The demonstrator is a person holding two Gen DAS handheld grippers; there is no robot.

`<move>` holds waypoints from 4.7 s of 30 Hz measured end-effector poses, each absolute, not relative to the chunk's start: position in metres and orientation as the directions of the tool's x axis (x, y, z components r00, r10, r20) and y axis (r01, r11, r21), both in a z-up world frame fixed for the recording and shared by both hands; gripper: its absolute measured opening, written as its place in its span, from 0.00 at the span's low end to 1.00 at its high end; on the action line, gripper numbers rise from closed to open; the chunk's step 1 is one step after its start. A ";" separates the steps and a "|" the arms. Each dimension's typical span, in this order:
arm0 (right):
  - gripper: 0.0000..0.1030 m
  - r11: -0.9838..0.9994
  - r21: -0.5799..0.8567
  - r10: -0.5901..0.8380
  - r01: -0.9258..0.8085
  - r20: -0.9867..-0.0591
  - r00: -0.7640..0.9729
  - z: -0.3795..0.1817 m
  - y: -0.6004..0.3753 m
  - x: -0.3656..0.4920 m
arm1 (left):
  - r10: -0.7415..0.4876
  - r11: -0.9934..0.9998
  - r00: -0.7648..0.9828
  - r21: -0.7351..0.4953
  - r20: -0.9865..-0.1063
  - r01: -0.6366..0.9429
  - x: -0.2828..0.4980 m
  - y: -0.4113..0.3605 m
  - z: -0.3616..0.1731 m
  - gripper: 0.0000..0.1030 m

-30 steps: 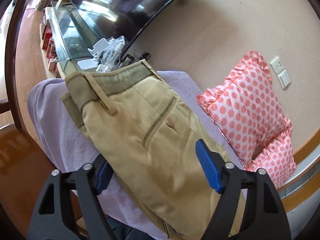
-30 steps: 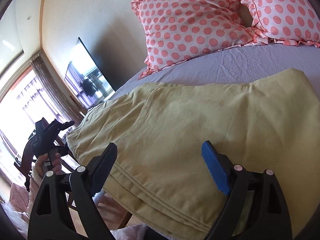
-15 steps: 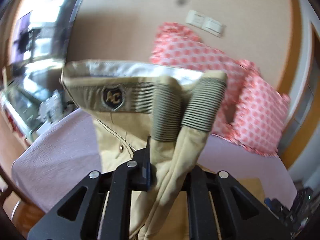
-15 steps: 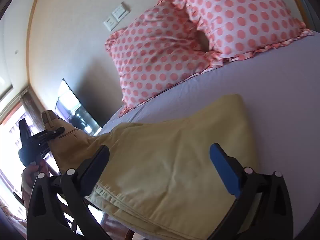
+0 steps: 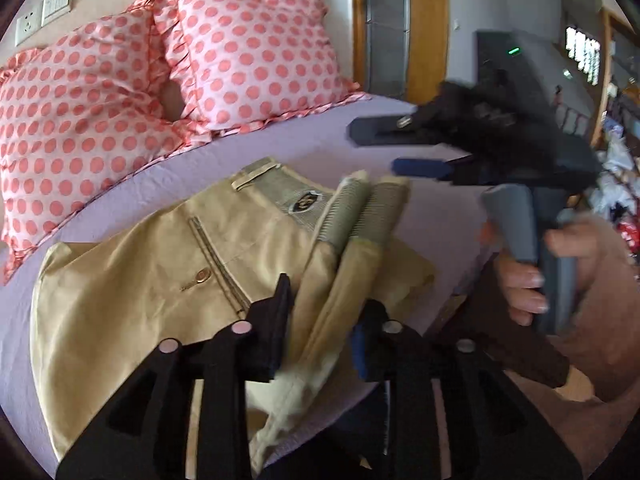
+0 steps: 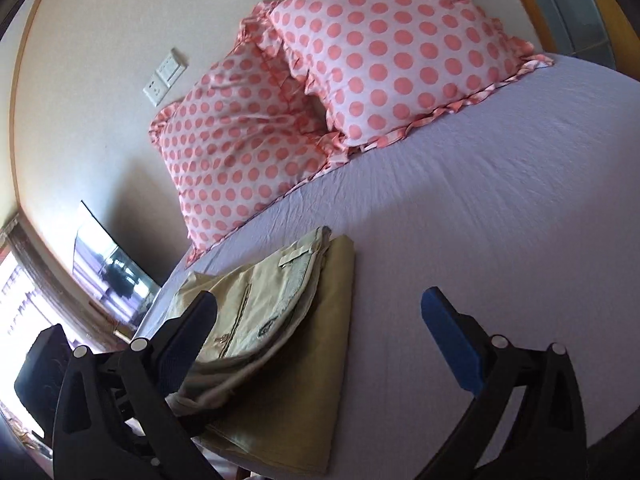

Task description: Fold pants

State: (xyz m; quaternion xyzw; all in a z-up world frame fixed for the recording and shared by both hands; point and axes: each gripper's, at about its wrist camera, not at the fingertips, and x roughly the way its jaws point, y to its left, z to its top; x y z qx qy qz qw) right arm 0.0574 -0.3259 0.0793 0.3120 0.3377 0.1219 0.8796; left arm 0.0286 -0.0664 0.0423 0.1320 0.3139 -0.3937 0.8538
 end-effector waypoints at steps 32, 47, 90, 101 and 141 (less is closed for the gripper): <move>0.11 0.609 0.782 0.732 -0.133 -0.489 0.474 0.054 -0.296 0.141 | -0.610 0.790 0.419 -0.562 -0.673 0.247 0.198 0.133 0.030 0.10; 0.11 0.786 0.617 0.478 -0.041 -0.565 0.672 0.066 -0.322 0.287 | -0.286 0.958 0.638 -0.195 -0.715 0.211 0.337 0.035 0.064 0.16; 0.99 0.998 0.064 0.055 0.002 -0.877 0.478 0.044 -0.205 0.138 | -0.020 0.997 0.608 0.030 -0.794 0.072 0.141 0.028 0.006 0.98; 0.99 0.998 0.062 0.047 0.016 -0.876 0.481 0.044 -0.205 0.138 | -0.016 0.998 0.610 0.028 -0.792 0.063 0.140 0.027 0.006 0.98; 0.99 0.998 0.062 0.045 0.020 -0.875 0.482 0.044 -0.204 0.138 | -0.015 0.998 0.610 0.028 -0.792 0.061 0.140 0.027 0.006 0.98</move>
